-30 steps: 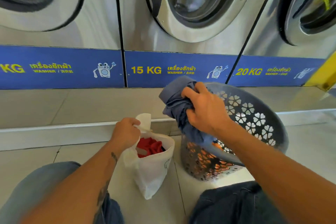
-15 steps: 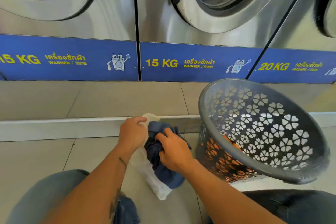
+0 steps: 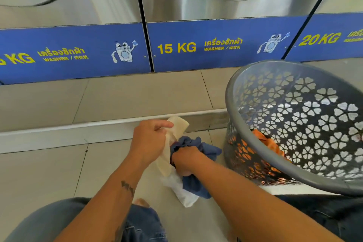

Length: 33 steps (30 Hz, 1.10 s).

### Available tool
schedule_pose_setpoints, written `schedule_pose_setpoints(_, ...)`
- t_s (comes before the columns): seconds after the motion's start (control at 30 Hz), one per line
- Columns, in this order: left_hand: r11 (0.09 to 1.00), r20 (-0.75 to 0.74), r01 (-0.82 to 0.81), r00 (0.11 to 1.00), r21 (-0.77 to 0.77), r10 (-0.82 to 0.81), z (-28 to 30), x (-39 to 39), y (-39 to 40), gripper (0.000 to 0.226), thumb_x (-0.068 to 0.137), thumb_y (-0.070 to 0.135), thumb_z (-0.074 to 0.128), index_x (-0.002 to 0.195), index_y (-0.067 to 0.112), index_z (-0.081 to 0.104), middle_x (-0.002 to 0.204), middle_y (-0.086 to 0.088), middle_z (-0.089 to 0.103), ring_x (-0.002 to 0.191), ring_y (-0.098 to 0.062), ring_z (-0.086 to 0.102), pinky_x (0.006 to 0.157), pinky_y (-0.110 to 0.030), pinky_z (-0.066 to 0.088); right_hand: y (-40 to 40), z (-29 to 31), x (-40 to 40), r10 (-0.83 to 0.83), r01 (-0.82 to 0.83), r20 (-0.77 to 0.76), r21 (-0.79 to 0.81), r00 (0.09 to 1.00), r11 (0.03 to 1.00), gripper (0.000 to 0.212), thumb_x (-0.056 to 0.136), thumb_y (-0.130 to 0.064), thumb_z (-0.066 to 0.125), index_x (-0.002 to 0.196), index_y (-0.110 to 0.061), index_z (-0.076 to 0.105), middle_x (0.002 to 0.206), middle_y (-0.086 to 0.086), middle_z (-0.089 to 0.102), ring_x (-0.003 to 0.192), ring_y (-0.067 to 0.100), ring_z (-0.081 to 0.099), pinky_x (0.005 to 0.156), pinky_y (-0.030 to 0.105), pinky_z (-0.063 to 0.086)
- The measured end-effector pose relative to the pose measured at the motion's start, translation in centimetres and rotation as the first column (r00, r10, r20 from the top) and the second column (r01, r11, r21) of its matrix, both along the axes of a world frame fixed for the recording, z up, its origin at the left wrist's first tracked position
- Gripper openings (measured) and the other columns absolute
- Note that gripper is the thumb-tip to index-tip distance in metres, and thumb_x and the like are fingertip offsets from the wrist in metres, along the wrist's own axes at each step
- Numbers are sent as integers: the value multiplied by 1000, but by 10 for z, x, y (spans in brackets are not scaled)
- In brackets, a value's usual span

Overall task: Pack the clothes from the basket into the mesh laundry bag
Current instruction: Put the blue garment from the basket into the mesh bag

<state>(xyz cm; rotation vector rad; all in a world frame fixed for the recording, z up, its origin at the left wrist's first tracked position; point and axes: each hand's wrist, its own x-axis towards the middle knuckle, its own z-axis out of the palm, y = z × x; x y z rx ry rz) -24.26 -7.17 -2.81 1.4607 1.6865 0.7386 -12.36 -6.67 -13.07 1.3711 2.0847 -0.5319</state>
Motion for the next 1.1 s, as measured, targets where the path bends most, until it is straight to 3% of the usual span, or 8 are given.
schedule_pose_setpoints(0.2,997,-88,-81,993,-19,79,-5,-1,0,33,94,7,50,108,24,75,115,-4,67,79,-14,58,67,-21,44,-12,24,11,-163,143,-304,-87,939,986,37,95,-25,55,132,-17,58,130,11,60,116,34,56,98,46,48)
schedule_pose_setpoints(0.33,997,-120,-64,991,-31,60,-7,0,1,29,95,12,50,110,22,72,118,-7,66,89,-18,57,78,-25,43,-41,16,20,-362,563,-770,-4,526,826,50,76,-9,64,111,-26,32,114,3,43,95,25,51,75,46,53)
schedule_pose_setpoints(0.5,999,-97,-23,995,-25,20,-4,-2,-4,30,95,8,49,105,23,73,107,-3,65,89,-16,57,75,-22,42,-33,-19,14,-663,725,-744,-408,88,554,122,68,-23,76,146,-61,-10,152,2,30,122,31,54,94,49,55)
schedule_pose_setpoints(0.57,999,-88,-25,996,-28,23,-4,-3,-4,30,95,7,49,103,24,73,103,-2,64,85,-14,57,65,-19,41,-27,-13,17,-710,737,-681,-383,182,557,105,74,-20,72,152,-45,6,146,10,37,115,34,54,91,46,54)
schedule_pose_setpoints(0.7,997,-74,-78,994,-26,76,-8,-4,0,30,94,7,50,102,25,73,104,-3,66,80,-12,58,59,-19,39,-29,5,25,-521,638,-499,88,693,765,44,75,-34,56,117,-29,44,136,10,29,129,41,28,105,52,33)
schedule_pose_setpoints(0.8,986,-45,-164,986,-40,162,-8,-1,1,31,92,8,50,102,25,74,102,-1,66,72,-4,56,54,-17,37,-33,3,23,-440,543,-504,69,743,837,48,75,-28,52,123,-29,49,153,5,15,144,41,11,110,61,25)
schedule_pose_setpoints(0.9,971,-15,-239,971,-30,238,-8,0,0,31,91,8,51,100,24,76,103,-1,70,73,-7,57,58,-20,39,-45,2,20,-188,388,-604,220,775,895,40,80,-25,49,118,-25,58,130,5,49,115,36,50,86,52,49)
schedule_pose_setpoints(1.1,986,76,-161,984,-37,164,-7,1,1,31,90,7,54,89,27,77,103,3,72,90,-15,64,70,-24,46,-42,-15,-4,279,-10,-429,531,859,847,24,89,-23,59,105,-16,75,107,7,68,107,30,53,83,45,46)
